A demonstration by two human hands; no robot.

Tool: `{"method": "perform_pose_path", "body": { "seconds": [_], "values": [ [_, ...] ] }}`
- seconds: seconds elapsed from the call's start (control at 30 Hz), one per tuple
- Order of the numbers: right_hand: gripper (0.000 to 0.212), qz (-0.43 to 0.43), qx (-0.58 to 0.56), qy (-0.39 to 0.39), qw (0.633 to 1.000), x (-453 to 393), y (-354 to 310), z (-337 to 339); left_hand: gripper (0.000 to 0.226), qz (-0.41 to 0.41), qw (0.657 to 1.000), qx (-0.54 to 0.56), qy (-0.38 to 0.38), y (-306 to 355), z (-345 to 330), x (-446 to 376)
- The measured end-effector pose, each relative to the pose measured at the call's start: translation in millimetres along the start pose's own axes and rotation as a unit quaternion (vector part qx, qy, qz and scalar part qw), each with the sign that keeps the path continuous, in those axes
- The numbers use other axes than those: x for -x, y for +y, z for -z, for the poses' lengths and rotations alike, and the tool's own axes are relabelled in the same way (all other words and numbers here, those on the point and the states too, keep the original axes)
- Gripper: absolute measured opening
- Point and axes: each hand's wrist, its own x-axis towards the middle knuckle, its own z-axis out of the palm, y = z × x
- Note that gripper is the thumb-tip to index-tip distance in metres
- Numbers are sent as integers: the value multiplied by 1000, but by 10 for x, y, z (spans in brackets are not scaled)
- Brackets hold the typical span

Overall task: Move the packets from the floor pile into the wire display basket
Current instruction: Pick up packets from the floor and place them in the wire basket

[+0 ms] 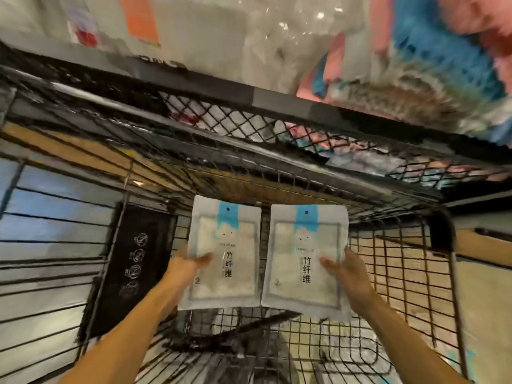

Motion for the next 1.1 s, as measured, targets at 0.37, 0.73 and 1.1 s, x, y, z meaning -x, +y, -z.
{"method": "perform_pose_path", "body": {
  "seconds": [0.37,0.73,1.1],
  "values": [
    [20,-49,17,92,994,-685,700,-321,39,-48,986,-141,73,-296,-146,-581],
    [63,18,359,186,915,-690,761,-484,62,-146,846,-503,99,-590,-345,-716],
    [78,94,559,148,810,-122,62,-214,65,-221,717,-652,110,174,-271,13]
  ]
}}
